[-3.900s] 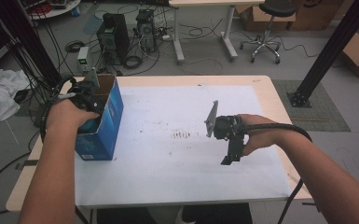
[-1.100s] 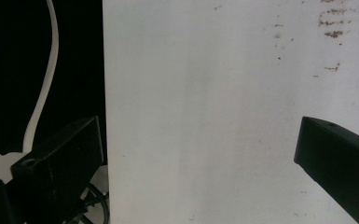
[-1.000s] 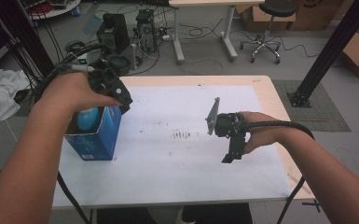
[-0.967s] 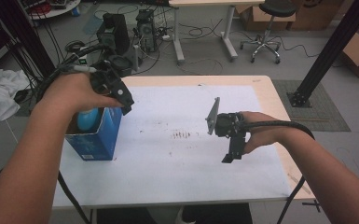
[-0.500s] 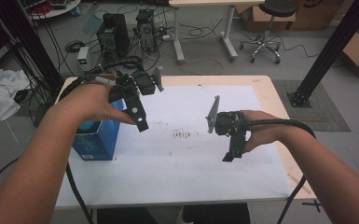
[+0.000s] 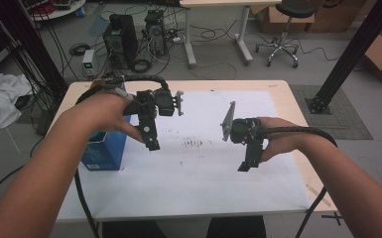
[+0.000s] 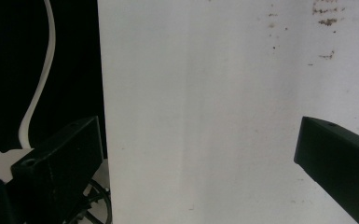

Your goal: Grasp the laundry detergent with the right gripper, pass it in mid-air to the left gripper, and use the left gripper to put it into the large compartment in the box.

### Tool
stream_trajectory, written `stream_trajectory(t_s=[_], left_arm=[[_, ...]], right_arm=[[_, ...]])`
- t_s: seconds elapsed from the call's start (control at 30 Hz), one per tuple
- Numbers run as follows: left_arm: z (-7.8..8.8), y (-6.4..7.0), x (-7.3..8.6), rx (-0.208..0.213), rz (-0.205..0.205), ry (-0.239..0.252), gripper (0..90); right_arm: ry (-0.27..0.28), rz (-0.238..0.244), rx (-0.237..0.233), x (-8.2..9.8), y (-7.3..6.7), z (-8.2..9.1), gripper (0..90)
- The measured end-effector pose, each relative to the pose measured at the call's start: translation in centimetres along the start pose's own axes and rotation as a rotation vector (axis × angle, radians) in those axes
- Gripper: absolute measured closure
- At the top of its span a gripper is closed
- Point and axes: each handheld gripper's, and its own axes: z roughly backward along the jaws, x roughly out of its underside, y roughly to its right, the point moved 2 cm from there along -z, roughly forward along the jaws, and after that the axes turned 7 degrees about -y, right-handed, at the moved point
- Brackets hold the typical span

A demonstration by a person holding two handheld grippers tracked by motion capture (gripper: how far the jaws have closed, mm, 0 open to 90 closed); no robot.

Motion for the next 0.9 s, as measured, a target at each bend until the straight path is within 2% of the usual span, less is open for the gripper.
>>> stream_trajectory(t_s=[0.03,0.27,0.47,0.8,0.9], left_arm=[[-0.03,0.05,-0.09,-0.003,-0.016,0.001,0.1],[-0.40,0.08,-0.28,-0.003,-0.032,-0.003,0.1],[-0.66,0.07,-0.31,0.004,-0.021,-0.011,0.1],[-0.57,0.12,-0.29,-0.009,-0.029,-0.012,0.1],[-0.61,0.29,-0.30,-0.016,-0.045,-0.011,0.1]], right_arm=[[0.001,-0.003,0.001,0.08,0.03,0.04,0.8],[-0.001,-0.013,0.000,0.47,0.32,0.02,0.8],[0.002,-0.010,0.000,0.42,0.33,0.09,0.9],[0.000,-0.015,0.000,0.55,0.38,-0.03,0.9],[0.004,-0.015,0.001,0.53,0.33,0.03,0.9]])
